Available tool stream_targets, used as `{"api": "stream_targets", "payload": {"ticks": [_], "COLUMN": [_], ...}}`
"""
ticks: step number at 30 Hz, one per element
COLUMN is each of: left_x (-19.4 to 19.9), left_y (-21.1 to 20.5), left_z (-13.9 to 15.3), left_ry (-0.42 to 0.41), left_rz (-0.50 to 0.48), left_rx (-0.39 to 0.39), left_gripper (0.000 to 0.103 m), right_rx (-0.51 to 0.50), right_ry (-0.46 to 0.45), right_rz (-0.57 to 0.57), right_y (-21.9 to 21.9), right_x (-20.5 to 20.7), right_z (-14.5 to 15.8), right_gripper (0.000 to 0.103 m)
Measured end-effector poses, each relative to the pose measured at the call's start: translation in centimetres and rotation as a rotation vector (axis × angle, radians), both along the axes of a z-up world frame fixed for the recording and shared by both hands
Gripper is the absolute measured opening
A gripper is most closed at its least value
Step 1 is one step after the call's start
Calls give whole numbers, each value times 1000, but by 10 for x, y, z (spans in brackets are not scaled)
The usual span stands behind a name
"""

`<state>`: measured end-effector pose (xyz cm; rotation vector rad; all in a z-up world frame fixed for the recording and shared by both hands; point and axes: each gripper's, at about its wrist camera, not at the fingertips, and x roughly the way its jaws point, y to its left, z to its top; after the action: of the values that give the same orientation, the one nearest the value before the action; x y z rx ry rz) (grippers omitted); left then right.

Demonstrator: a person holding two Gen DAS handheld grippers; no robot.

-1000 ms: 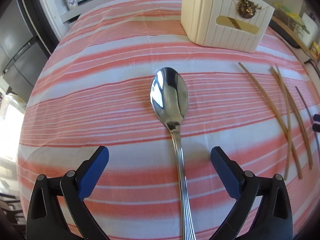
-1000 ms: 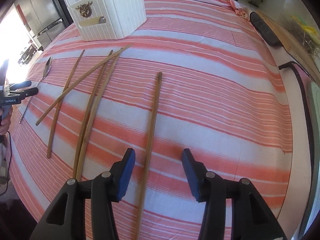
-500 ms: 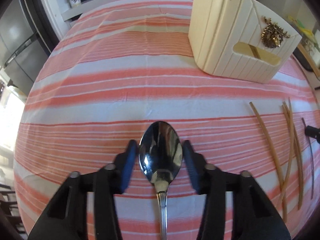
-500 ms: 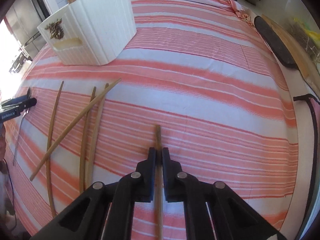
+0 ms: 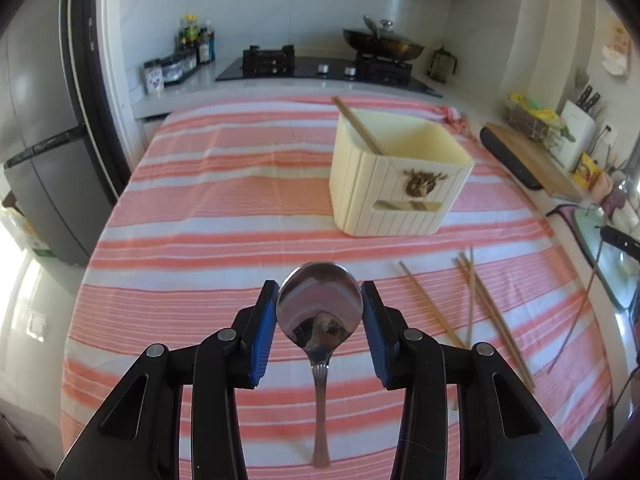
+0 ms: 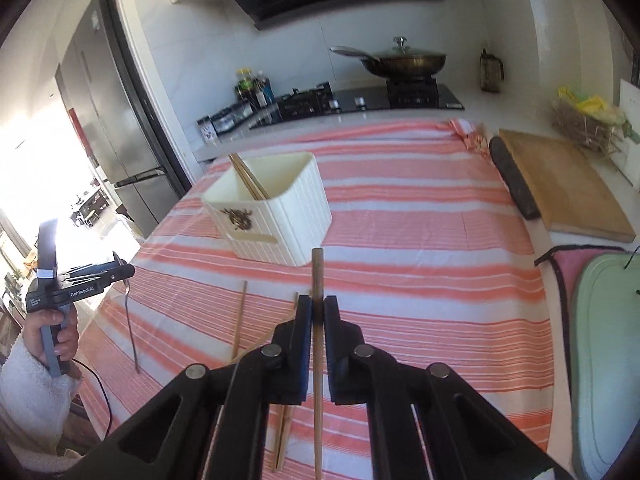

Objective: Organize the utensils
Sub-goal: 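Lift and carry the spoon with the left tool while the right tool carries the chopstick to the holder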

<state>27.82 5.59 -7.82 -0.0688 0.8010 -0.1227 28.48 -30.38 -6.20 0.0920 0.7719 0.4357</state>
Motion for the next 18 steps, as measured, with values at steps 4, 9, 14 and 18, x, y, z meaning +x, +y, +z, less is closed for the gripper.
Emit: {"api": "stream_targets", "payload": {"ticks": [4, 9, 14, 18], "left_x": [-16, -16, -3, 14], "left_y": [6, 11, 11, 9], "left_z": [29, 58, 93, 136], "left_ry": [-69, -121, -154, -225], "left_rz": [-17, -23, -37, -48], "left_rx": [-36, -84, -107, -130], "left_gripper": [42, 42, 42, 42], "right_rx": [-1, -2, -15, -19], "right_ry": [-85, -176, -229, -307], "right_rz": [5, 8, 7, 18], "right_y": [2, 8, 16, 30], "right_x": [-22, -27, -13, 9], "right_z": [30, 58, 82, 110], "right_gripper": [6, 6, 6, 6]}}
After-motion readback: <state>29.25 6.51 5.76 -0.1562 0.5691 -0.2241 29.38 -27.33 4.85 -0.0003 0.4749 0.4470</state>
